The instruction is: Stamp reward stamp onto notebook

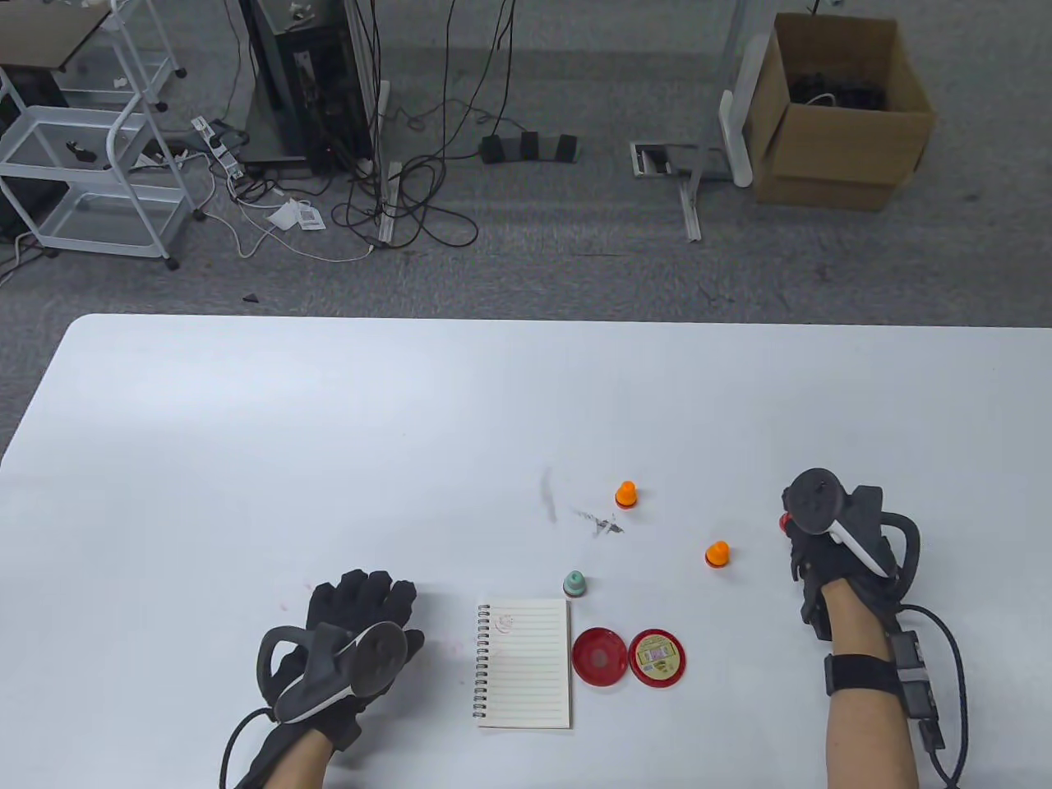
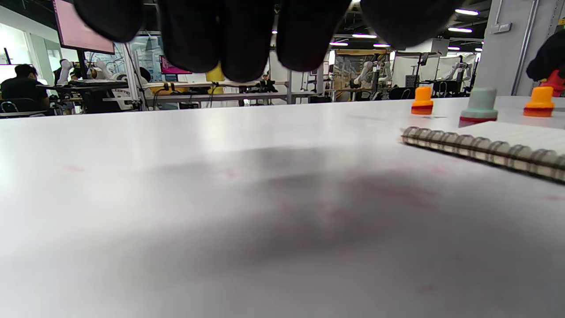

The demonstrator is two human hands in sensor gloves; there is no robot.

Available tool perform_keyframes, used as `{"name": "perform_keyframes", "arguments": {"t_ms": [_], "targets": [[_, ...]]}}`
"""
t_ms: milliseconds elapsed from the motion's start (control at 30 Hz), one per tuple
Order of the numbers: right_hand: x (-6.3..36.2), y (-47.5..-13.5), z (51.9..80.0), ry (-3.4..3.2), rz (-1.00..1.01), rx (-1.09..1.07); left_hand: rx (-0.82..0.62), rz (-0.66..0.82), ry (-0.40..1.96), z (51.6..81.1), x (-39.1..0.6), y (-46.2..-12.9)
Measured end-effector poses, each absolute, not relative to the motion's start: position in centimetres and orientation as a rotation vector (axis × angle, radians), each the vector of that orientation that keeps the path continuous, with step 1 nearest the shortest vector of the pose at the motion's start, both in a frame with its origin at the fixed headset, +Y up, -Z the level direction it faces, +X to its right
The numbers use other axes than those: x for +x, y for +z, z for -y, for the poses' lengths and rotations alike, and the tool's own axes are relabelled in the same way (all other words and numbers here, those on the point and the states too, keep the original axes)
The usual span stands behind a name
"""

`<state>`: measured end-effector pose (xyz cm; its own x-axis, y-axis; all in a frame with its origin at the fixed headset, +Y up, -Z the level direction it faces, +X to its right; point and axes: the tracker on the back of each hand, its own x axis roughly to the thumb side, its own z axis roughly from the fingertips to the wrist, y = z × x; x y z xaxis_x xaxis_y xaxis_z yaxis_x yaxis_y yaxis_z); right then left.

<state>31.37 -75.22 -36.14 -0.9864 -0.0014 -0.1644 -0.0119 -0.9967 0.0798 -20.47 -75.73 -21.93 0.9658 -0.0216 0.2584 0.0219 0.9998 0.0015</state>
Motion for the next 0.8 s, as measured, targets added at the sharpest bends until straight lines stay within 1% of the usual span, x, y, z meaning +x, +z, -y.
{"name": "perform_keyframes", "arguments": {"t_ms": [200, 267, 433, 533, 700, 800], "targets": [[31.5, -36.7, 76.8, 3.199, -0.299, -0.308, -0.009, 0.262, -0.024, 75.7, -20.4, -21.9], [31.5, -36.6, 77.0, 3.198, -0.254, -0.302, -0.012, 0.263, -0.026, 75.7, -20.4, -21.9], [31.7, -36.4, 77.0, 3.194, -0.286, -0.302, -0.017, 0.267, -0.03, 75.6, -20.3, -21.9], [32.2, -35.9, 76.5, 3.127, -0.292, -0.321, -0.026, 0.273, -0.017, 75.7, -20.2, -22.0], [33.5, -34.9, 74.8, 3.085, -0.282, -0.365, -0.028, 0.284, -0.023, 75.7, -19.9, -21.9], [34.2, -34.4, 74.5, 3.079, -0.321, -0.414, -0.024, 0.286, -0.023, 75.7, -19.8, -21.8]]}}
